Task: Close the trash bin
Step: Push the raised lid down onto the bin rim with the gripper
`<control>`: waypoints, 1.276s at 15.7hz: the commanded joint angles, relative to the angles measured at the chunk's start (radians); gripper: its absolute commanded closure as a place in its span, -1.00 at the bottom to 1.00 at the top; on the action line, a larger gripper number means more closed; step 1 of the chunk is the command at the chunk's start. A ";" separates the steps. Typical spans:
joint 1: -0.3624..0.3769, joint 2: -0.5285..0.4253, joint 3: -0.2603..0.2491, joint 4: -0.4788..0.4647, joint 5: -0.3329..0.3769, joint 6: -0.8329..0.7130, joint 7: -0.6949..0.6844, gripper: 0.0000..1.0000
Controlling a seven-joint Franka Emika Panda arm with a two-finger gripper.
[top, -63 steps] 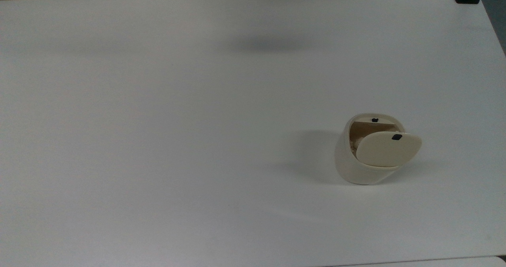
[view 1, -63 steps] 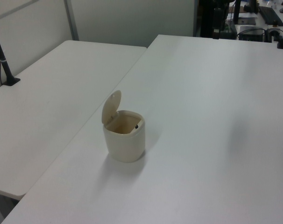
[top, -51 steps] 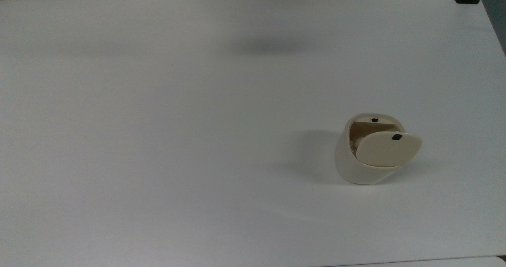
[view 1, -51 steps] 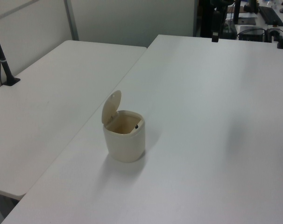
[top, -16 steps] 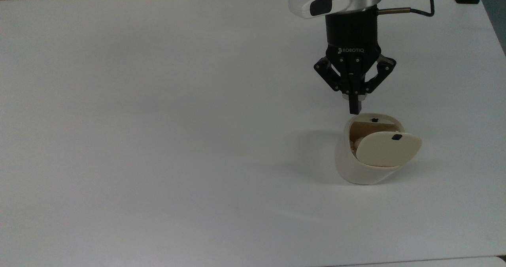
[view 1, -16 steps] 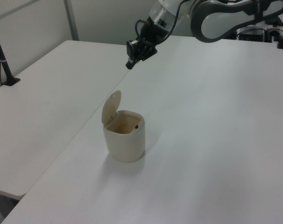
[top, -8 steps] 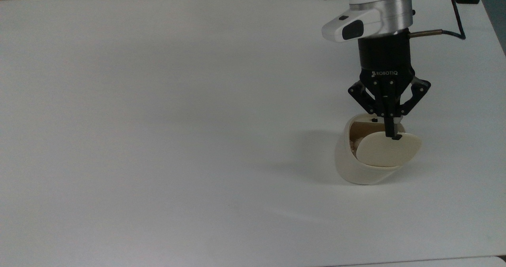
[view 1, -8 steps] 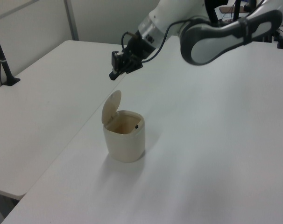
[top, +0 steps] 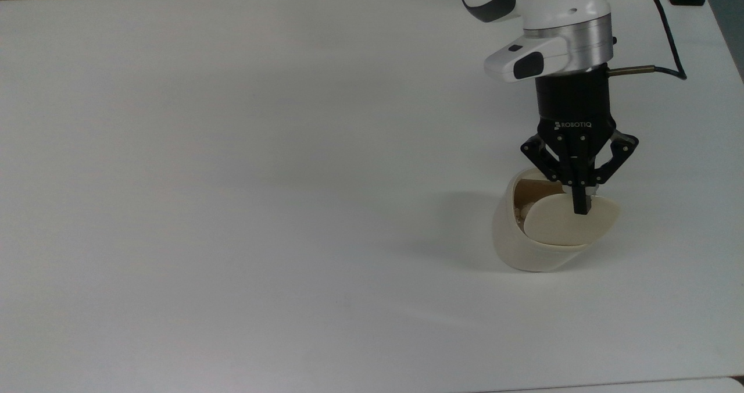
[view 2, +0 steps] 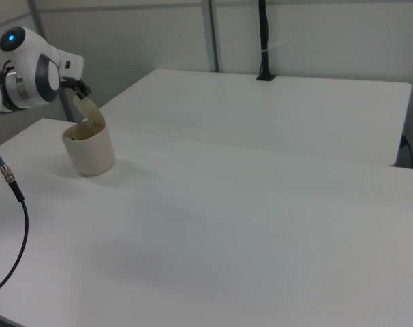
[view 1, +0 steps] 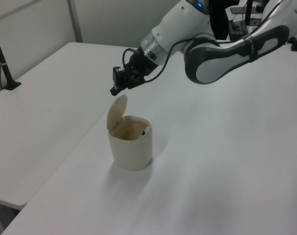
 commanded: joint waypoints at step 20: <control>0.035 -0.105 -0.003 -0.159 -0.095 -0.042 0.028 1.00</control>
